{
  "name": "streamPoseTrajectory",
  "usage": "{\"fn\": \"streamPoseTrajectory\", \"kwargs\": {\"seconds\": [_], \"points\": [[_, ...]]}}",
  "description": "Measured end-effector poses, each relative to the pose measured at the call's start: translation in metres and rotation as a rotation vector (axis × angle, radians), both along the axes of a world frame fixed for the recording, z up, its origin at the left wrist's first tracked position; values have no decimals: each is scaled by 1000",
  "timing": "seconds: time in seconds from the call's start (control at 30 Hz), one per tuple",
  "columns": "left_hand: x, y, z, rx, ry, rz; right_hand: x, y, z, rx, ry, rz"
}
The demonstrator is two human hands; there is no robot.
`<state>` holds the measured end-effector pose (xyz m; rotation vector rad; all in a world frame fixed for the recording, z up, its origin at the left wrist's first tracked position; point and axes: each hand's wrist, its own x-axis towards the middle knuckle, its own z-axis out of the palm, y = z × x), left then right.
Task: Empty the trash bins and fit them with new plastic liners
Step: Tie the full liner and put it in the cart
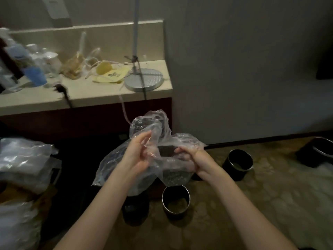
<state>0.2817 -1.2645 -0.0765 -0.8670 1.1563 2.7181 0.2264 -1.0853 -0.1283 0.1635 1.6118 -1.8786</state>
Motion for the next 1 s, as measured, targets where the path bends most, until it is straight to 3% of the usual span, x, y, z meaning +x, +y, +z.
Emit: {"fn": "streamPoseTrajectory", "kwargs": {"seconds": [0.13,0.33,0.6,0.83,1.0], "points": [[-37,73,2,130,33,-174,-18,76,9,-129,-72,-267],[-83,165,2,143,11,-406,-20,170,27,-211,-52,-579],[-137,271,-3,195,-74,-559,-26,245,28,-229,-51,-955],[-200,348,-14,180,-63,-764,-61,289,39,-181,-44,-1181],[-223,388,-13,185,71,-971,-73,317,47,-190,-34,-1300]]}}
